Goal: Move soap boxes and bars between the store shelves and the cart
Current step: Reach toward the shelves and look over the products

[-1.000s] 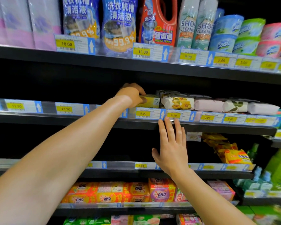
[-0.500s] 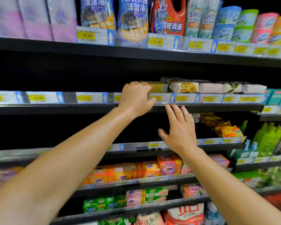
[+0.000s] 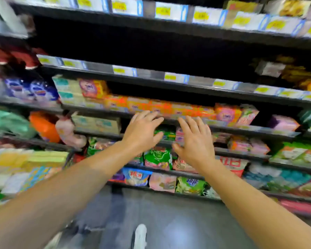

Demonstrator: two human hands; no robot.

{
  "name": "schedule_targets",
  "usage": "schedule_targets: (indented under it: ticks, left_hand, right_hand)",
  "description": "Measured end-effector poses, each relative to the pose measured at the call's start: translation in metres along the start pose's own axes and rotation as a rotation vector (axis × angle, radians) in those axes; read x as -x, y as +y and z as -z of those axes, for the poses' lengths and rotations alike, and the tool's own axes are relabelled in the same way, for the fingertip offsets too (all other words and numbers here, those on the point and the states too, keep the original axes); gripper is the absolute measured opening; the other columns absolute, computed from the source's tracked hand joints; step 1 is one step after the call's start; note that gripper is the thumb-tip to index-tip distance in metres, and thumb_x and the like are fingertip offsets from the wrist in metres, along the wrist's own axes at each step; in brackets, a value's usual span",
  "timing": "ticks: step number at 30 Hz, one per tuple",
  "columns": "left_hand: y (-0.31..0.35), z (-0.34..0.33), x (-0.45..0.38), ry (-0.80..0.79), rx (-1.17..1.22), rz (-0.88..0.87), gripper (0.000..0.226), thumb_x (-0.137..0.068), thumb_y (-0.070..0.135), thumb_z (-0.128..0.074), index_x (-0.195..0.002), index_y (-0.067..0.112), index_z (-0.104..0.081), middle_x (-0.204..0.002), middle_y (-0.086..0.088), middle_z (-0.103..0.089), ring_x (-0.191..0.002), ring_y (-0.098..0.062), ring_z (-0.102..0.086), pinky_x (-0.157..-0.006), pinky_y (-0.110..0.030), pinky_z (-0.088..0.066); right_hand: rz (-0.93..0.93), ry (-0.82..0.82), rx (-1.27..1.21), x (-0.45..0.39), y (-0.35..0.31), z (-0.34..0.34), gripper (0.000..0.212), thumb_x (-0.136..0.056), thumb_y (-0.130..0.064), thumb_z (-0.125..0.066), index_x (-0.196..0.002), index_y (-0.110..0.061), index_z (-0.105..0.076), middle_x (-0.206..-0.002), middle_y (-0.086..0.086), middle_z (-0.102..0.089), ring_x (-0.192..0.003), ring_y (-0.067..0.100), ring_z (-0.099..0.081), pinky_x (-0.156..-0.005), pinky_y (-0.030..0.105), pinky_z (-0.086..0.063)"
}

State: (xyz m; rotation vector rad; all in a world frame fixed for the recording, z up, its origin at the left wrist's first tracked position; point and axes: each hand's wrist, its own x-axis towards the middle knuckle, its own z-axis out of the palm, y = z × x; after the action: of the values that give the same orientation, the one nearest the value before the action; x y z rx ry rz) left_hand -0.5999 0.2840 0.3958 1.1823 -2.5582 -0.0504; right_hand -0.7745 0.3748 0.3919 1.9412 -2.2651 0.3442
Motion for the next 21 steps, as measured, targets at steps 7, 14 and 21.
schedule_targets:
  ticks: [7, 14, 21]
  left_hand:
    - [-0.072, -0.049, 0.203, -0.137, 0.028, 0.226, 0.063, -0.075, 0.050, -0.044, -0.120, 0.012, -0.068, -0.128, -0.016, -0.063, -0.114, -0.038, -0.059, -0.095, -0.052, -0.050]
    - [-0.150, -0.052, 0.338, -0.185, 0.101, 0.465, 0.070, -0.078, 0.055, -0.041, -0.129, 0.012, -0.064, -0.135, -0.017, -0.059, -0.120, -0.041, -0.056, -0.101, -0.053, -0.046]
    - [-0.277, -0.029, 0.427, -0.203, 0.090, 0.561, 0.070, -0.082, 0.055, -0.041, -0.136, 0.014, -0.057, -0.137, -0.016, -0.057, -0.127, -0.037, -0.051, -0.107, -0.050, -0.041]
  right_hand:
    - [0.217, -0.307, -0.063, 0.103, -0.115, -0.087, 0.089, -0.080, -0.053, -0.065, -0.155, -0.023, -0.028, -0.162, 0.005, -0.026, -0.151, 0.034, -0.015, -0.120, 0.052, -0.017]
    - [0.389, -0.441, -0.057, 0.138, -0.245, -0.124, 0.090, -0.083, -0.053, -0.067, -0.156, -0.020, -0.025, -0.162, 0.006, -0.025, -0.150, 0.034, -0.016, -0.121, 0.050, -0.014]
    - [0.382, -0.548, -0.088, 0.143, -0.392, -0.155, 0.087, -0.092, -0.054, -0.056, -0.159, -0.023, -0.010, -0.166, 0.002, -0.007, -0.153, 0.029, -0.001, -0.121, 0.046, -0.004]
